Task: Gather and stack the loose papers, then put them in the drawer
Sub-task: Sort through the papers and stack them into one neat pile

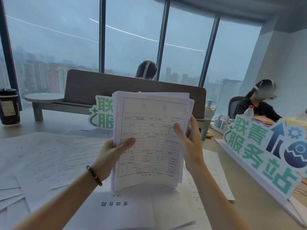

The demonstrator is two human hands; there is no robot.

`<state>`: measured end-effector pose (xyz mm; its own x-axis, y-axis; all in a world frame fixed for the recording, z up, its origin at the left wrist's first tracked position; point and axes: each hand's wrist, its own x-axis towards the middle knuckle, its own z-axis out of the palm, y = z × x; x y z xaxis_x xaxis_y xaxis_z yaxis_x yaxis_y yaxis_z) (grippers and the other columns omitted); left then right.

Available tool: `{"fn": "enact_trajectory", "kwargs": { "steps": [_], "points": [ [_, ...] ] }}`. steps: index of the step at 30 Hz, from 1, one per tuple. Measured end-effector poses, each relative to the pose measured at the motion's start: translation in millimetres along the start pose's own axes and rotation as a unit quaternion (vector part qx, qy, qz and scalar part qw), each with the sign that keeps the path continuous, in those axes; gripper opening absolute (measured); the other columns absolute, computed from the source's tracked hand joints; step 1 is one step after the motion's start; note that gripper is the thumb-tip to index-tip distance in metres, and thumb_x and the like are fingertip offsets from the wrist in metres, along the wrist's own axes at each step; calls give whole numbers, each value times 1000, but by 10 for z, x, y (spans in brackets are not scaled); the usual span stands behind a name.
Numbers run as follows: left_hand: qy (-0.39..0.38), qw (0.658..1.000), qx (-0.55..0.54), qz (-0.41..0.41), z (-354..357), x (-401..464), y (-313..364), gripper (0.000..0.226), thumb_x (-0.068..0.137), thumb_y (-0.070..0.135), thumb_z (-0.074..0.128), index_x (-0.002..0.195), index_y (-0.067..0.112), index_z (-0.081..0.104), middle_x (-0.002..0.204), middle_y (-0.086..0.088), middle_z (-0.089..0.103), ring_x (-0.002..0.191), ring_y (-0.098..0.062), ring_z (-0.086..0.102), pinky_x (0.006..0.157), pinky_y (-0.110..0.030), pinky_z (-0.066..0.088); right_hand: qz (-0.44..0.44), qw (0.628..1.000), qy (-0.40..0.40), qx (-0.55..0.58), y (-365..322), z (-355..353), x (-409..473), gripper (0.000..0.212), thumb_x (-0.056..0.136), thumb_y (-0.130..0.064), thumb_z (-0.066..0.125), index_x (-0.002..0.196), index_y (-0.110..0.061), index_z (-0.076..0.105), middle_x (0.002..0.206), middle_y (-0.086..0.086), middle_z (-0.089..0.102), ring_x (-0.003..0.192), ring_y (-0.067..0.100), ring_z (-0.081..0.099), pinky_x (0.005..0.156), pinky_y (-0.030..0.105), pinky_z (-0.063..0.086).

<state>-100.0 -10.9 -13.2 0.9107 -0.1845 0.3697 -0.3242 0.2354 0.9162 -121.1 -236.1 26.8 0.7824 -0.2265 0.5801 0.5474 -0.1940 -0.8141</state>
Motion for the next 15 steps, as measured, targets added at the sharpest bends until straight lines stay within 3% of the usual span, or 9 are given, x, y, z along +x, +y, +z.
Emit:
{"fn": "enact_trajectory", "kwargs": {
  "steps": [3, 5, 7, 9, 11, 15],
  "points": [
    [1, 1000, -9, -14, 27, -29, -5, 26, 80, 21, 66, 105, 13, 71, 100, -7, 77, 92, -25, 73, 71, -32, 61, 3, 999, -4, 47, -2, -13, -12, 45, 94, -40, 59, 136, -33, 43, 120, -12, 66, 104, 10, 66, 66, 18, 57],
    [7, 1000, -12, -25, 28, -62, -54, 24, 84, 19, 65, 106, 12, 71, 101, -8, 76, 93, -25, 73, 72, -33, 61, 50, 997, -8, 65, 108, -5, -85, 30, 96, -38, 56, 124, -29, 50, 110, -14, 70, 98, 12, 69, 67, 23, 58],
    [15, 999, -14, -33, 21, -93, -115, 27, 83, 26, 73, 107, 13, 71, 102, -9, 76, 95, -28, 73, 73, -34, 61, 107, 993, -15, 48, 303, 23, -195, 18, 100, -36, 52, 116, -30, 55, 104, -16, 71, 99, 13, 69, 75, 31, 58],
    [21, 999, -11, -29, 19, -112, -147, 49, 68, 45, 82, 106, 16, 73, 104, -9, 76, 97, -29, 72, 74, -36, 61, 150, 988, -22, 24, 475, 61, -281, 17, 101, -39, 49, 116, -33, 57, 109, -14, 71, 104, 15, 66, 84, 36, 56],
    [22, 999, -10, -27, 30, -110, -137, 64, 52, 58, 85, 102, 20, 76, 105, -9, 75, 96, -27, 73, 74, -36, 61, 167, 986, -21, 14, 538, 89, -306, 17, 102, -41, 49, 115, -35, 56, 115, -13, 68, 107, 13, 64, 83, 32, 53],
    [20, 1000, -6, -19, 41, -119, -168, 54, 60, 55, 83, 102, 22, 76, 105, -8, 76, 96, -26, 73, 73, -36, 61, 151, 988, -13, -1, 540, 85, -344, 15, 104, -38, 45, 114, -29, 50, 114, -15, 65, 102, 7, 62, 76, 21, 49]
  ]
}}
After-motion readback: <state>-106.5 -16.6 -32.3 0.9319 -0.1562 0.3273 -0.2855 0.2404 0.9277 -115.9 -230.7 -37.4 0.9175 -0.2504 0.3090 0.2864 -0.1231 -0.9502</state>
